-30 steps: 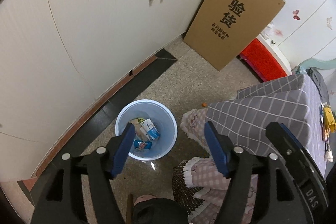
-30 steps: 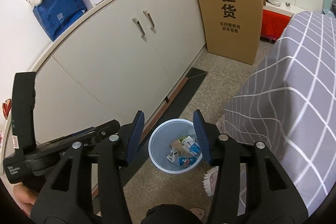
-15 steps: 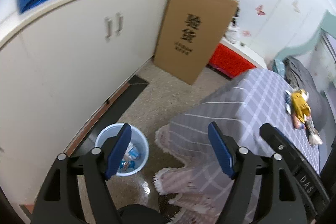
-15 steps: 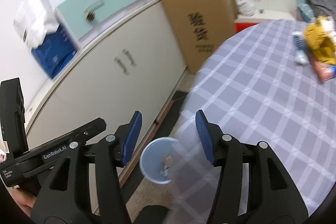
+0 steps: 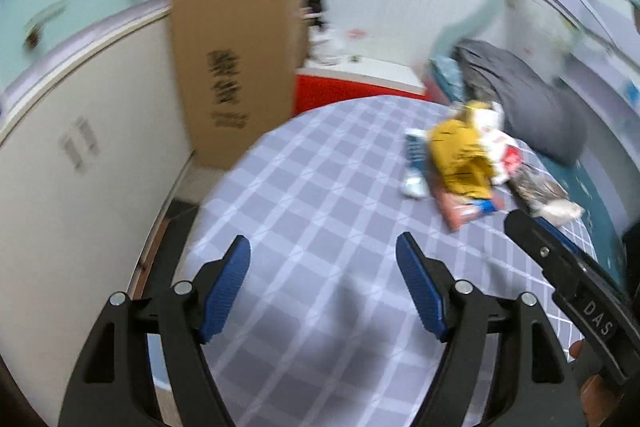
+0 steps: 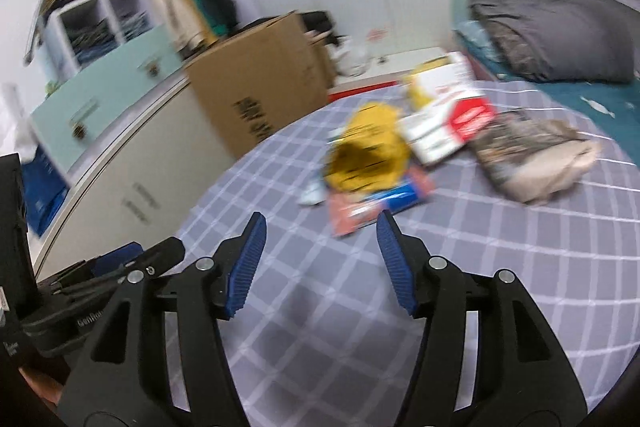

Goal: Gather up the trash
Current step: 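Grasp the yellow printed bag with the left tool while the right tool grasps the teal tube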

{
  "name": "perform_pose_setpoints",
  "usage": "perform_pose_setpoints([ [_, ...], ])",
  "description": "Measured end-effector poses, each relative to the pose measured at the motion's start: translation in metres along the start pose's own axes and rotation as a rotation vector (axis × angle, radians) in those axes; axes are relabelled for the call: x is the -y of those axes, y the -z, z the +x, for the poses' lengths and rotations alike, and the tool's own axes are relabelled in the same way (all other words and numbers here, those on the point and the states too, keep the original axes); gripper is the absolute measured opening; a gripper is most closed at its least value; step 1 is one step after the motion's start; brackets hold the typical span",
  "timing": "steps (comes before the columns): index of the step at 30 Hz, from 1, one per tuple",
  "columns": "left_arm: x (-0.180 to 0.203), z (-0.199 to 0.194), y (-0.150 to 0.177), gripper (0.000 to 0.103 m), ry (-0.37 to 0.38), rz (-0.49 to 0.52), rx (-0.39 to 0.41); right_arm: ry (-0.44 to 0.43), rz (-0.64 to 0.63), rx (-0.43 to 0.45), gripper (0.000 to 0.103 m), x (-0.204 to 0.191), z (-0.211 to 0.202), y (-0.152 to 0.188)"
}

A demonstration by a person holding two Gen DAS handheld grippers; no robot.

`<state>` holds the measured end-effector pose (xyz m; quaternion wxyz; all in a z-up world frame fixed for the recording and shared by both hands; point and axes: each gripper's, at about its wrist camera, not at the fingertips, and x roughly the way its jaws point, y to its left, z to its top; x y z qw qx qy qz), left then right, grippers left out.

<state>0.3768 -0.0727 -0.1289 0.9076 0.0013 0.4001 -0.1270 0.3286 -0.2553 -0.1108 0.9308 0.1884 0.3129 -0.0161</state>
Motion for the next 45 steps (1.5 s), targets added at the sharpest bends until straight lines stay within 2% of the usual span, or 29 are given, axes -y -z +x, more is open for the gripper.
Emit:
perform_pose_setpoints([
  [3, 0.043, 0.020, -0.014, 0.074, 0.030, 0.099, 0.004, 0.033, 0.030, 0.016, 0.058, 0.025, 0.000, -0.011],
  [7, 0.077, 0.038, -0.027, 0.074, 0.067, 0.165, 0.032, 0.057, 0.054, 0.028, 0.058, 0.048, -0.001, -0.018],
  [12, 0.106, 0.063, -0.037, 0.073, 0.026, 0.225, 0.025, 0.071, 0.068, 0.028, 0.059, 0.064, 0.006, -0.026],
  [15, 0.114, 0.073, -0.043, 0.069, 0.023, 0.246, 0.031, 0.073, 0.070, 0.023, 0.059, 0.068, 0.012, -0.028],
  [17, 0.121, 0.081, -0.047, 0.061, 0.014, 0.272, 0.030, 0.073, 0.071, 0.024, 0.059, 0.069, 0.014, -0.030],
  [18, 0.124, 0.084, -0.048, 0.050, 0.019, 0.286, 0.026, 0.073, 0.072, 0.025, 0.059, 0.069, 0.014, -0.032],
  [19, 0.127, 0.087, -0.050, 0.025, 0.022, 0.302, 0.021, 0.075, 0.072, 0.028, 0.059, 0.069, 0.015, -0.033],
  [20, 0.128, 0.089, -0.051, 0.008, 0.026, 0.309, 0.014, 0.073, 0.072, 0.033, 0.059, 0.067, 0.014, -0.035],
  [22, 0.122, 0.087, -0.054, 0.003, 0.038, 0.281, 0.027, 0.066, 0.069, 0.037, 0.059, 0.063, 0.014, -0.038],
  [24, 0.107, 0.075, -0.059, 0.002, 0.074, 0.212, 0.058, 0.054, 0.058, 0.041, 0.059, 0.056, 0.014, -0.041],
  [29, 0.062, 0.038, -0.069, 0.002, 0.086, 0.075, 0.168, -0.005, 0.019, 0.011, 0.059, 0.030, 0.027, -0.052],
  [32, 0.036, 0.020, -0.072, 0.002, 0.032, 0.036, 0.223, -0.030, -0.022, -0.038, 0.056, 0.010, 0.046, -0.057],
  [33, 0.028, 0.016, -0.072, 0.002, 0.016, 0.025, 0.235, -0.038, -0.029, -0.060, 0.050, 0.004, 0.054, -0.058],
  [36, 0.002, 0.011, -0.072, 0.002, -0.078, -0.003, 0.238, -0.067, -0.035, -0.161, 0.046, -0.013, 0.086, -0.060],
  [41, -0.042, 0.013, -0.066, 0.002, -0.150, -0.057, 0.211, 0.007, -0.093, -0.269, 0.045, -0.037, 0.129, -0.057],
  [45, -0.064, 0.007, -0.058, 0.002, -0.161, -0.080, 0.203, 0.087, -0.135, -0.322, 0.037, -0.043, 0.152, -0.054],
])
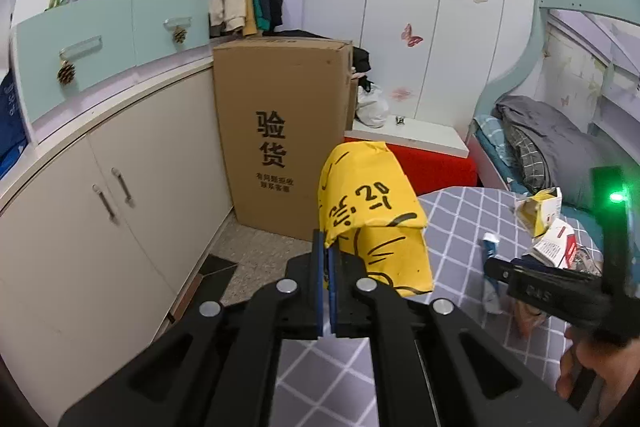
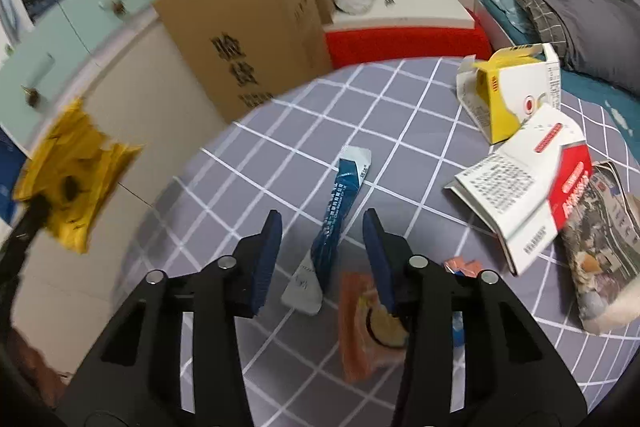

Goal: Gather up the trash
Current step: 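Grasp the yellow printed bag with the left tool while the right tool grasps the teal tube, then carry the bag and tube over the wastebasket and open both tools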

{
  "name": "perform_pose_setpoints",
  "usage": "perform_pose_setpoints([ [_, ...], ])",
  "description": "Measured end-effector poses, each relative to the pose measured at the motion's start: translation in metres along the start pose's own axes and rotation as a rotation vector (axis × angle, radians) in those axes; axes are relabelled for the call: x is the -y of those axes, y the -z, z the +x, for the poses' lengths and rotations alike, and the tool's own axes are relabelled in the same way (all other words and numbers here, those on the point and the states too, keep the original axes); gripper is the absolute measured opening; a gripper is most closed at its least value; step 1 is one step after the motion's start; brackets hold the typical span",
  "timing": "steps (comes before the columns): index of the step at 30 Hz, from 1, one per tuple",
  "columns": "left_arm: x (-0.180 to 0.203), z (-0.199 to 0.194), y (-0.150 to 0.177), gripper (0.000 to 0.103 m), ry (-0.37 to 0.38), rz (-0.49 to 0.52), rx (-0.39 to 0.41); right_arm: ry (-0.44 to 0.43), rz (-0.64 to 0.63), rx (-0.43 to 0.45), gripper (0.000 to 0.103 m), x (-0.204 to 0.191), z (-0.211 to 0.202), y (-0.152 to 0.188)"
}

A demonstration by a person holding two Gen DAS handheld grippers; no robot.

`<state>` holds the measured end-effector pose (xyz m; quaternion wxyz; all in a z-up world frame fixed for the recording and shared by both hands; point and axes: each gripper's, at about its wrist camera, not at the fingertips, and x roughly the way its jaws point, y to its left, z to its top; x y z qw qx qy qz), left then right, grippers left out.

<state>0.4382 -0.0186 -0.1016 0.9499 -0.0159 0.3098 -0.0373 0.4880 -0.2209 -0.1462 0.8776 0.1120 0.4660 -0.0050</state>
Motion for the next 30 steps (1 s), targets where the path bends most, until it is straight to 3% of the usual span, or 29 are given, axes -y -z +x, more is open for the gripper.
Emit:
perform_pose_setpoints([
  [2, -0.010, 0.000, 0.002, 0.002, 0.001, -0.006, -0.003, 0.064, -0.060, -0.008, 0.032, -0.010, 0.006, 0.001],
  [5, -0.020, -0.005, 0.008, 0.002, 0.005, -0.014, -0.010, 0.064, -0.091, -0.024, 0.011, -0.017, 0.011, 0.005],
  [10, -0.038, -0.016, 0.015, 0.002, -0.004, -0.027, -0.013, -0.007, -0.118, -0.006, 0.009, -0.038, -0.001, 0.018],
  [16, -0.071, -0.035, 0.028, 0.002, -0.036, -0.060, -0.019, -0.155, -0.169, 0.003, 0.009, -0.094, -0.026, 0.035],
  [23, -0.134, -0.065, 0.054, 0.002, -0.123, -0.117, -0.028, -0.321, -0.288, -0.017, 0.009, -0.179, -0.054, 0.076],
  [30, -0.206, -0.090, 0.097, 0.002, -0.261, -0.211, -0.079, -0.419, -0.413, -0.089, 0.009, -0.259, -0.045, 0.123],
])
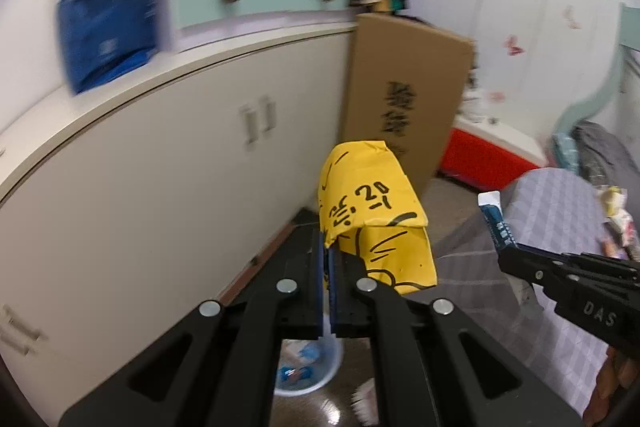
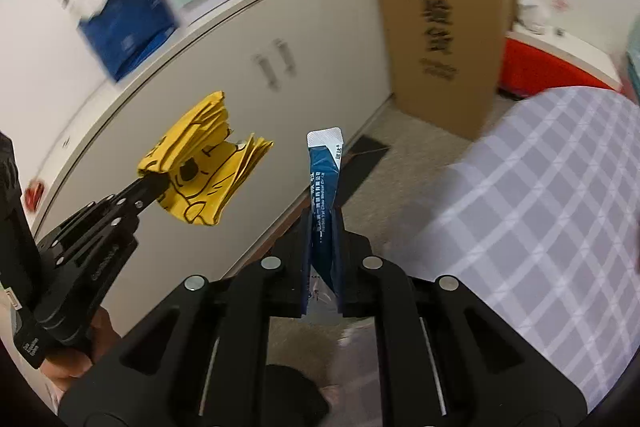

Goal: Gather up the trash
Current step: 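Carry the bag and tube over the wastebasket and open both tools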

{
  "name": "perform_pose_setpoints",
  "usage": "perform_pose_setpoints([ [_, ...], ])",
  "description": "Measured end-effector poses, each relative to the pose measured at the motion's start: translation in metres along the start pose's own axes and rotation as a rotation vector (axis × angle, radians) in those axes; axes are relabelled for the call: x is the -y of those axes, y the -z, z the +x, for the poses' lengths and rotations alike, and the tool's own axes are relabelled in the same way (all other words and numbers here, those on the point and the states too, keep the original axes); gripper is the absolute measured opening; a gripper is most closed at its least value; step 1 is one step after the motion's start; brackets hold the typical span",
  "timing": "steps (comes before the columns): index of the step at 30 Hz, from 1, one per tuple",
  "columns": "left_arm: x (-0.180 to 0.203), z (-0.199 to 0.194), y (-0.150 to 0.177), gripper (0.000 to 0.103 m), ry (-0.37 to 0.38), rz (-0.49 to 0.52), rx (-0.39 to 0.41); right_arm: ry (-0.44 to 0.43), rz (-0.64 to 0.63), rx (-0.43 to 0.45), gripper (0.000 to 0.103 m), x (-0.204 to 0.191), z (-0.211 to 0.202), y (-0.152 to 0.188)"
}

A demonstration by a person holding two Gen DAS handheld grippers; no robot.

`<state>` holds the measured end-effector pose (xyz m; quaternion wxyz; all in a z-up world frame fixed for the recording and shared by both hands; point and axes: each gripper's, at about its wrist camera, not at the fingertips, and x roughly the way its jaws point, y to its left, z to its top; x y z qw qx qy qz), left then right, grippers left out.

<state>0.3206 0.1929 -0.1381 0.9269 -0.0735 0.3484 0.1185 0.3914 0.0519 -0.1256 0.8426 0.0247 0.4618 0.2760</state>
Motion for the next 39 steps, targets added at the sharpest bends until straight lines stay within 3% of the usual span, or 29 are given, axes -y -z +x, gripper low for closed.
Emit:
perform_pose_setpoints([
  [10, -0.090, 0.012, 0.035, 0.002, -0.126, -0.104, -0.088, -0.080, -0.083, -0.093, 0.011, -0.075, 0.066, 0.016],
  [11, -0.095, 0.013, 0.037, 0.002, -0.134, -0.110, -0.092, -0.077, -0.085, -0.091, 0.016, -0.079, 0.073, 0.015],
  [12, -0.100, 0.014, 0.038, 0.002, -0.142, -0.116, -0.097, -0.065, -0.085, -0.093, 0.037, -0.081, 0.079, 0.014],
  [14, -0.109, 0.017, 0.042, 0.002, -0.152, -0.132, -0.113, -0.029, -0.069, -0.076, 0.065, -0.083, 0.086, 0.014],
  [24, -0.113, 0.029, 0.051, 0.002, -0.136, -0.146, -0.165, 0.060, -0.083, -0.059, 0.065, -0.075, 0.081, 0.025],
  [39, -0.084, 0.029, 0.049, 0.002, -0.074, -0.104, -0.187, 0.064, -0.044, 0.008, 0.068, -0.061, 0.050, 0.025],
])
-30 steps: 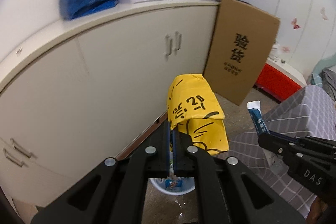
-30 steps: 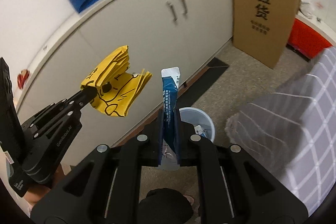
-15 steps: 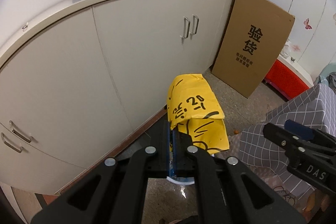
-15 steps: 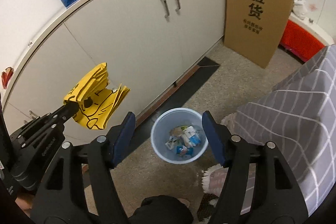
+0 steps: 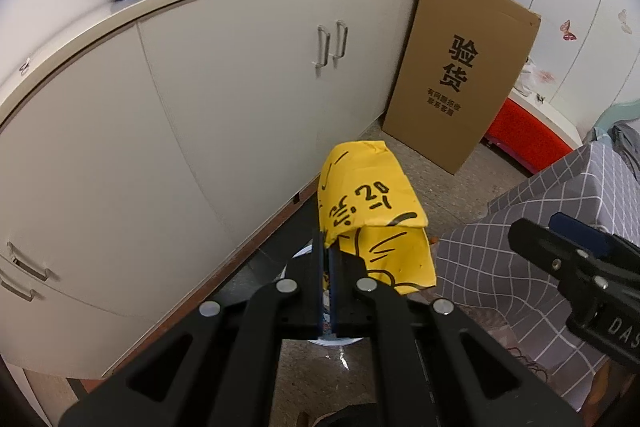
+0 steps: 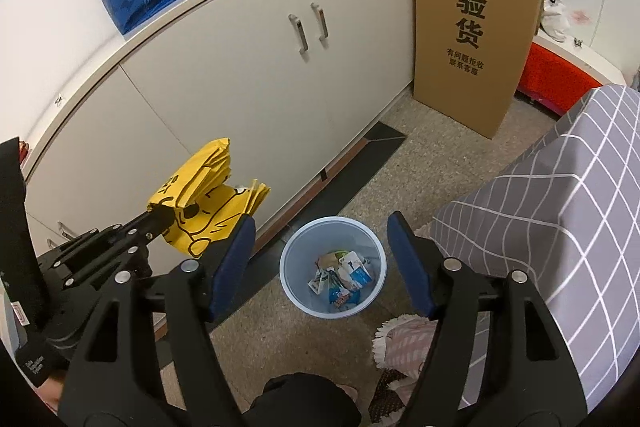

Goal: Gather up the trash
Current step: 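Carry the bag and tube over the wastebasket and open both tools, then reach the left tool to the orange-blue snack wrapper and grasp it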

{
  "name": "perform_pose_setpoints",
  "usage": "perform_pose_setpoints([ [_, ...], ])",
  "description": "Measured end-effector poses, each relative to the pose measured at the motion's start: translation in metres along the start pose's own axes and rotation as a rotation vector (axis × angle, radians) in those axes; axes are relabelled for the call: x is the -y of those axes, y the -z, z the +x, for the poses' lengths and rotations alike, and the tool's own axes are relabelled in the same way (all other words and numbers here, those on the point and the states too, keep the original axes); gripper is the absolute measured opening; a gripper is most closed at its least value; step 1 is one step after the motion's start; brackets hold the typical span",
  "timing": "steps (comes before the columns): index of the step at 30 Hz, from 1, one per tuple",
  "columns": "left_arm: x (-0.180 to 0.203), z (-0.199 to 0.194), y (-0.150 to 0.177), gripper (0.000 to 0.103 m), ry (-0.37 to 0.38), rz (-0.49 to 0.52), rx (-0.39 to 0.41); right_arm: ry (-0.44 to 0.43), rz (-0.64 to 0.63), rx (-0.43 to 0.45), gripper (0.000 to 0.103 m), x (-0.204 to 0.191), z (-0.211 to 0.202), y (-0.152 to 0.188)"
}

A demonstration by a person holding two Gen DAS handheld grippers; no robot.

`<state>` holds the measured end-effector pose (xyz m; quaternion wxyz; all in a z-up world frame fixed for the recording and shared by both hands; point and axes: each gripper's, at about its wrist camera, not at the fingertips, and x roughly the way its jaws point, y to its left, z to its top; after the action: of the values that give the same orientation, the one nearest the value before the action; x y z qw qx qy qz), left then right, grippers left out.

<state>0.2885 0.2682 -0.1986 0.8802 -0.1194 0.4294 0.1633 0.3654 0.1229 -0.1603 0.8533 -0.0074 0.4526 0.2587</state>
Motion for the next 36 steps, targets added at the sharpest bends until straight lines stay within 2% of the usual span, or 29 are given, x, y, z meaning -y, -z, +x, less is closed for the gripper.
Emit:
perform_pose_setpoints([
  [11, 0.022, 0.000, -0.014, 0.004, 0.028, 0.021, 0.018, 0.008, 0.055, 0.079, 0.070, 0.020, -0.022, 0.000],
  [12, 0.023, 0.002, -0.015, 0.012, 0.036, 0.019, 0.020, 0.006, 0.060, 0.078, 0.070, 0.021, -0.023, 0.000],
  [13, 0.024, 0.007, -0.017, 0.036, 0.031, 0.023, 0.005, 0.007, 0.066, 0.078, 0.070, 0.023, -0.023, 0.001],
  [15, 0.026, 0.014, -0.018, 0.067, 0.016, 0.038, -0.023, 0.010, 0.073, 0.078, 0.070, 0.027, -0.024, 0.002],
  [18, 0.028, 0.016, -0.012, 0.068, 0.002, 0.044, -0.026, 0.017, 0.078, 0.080, 0.070, 0.030, -0.026, 0.004],
  [21, 0.027, 0.011, -0.010, 0.068, 0.027, 0.020, -0.025, 0.021, 0.087, 0.082, 0.070, 0.033, -0.029, 0.006],
  [27, 0.039, -0.009, -0.009, 0.068, 0.052, 0.037, 0.001, 0.016, 0.107, 0.108, 0.070, 0.039, -0.042, 0.008],
  [36, 0.089, -0.040, -0.005, 0.069, 0.138, 0.113, 0.031, 0.049, 0.170, 0.186, 0.070, 0.082, -0.092, 0.019],
])
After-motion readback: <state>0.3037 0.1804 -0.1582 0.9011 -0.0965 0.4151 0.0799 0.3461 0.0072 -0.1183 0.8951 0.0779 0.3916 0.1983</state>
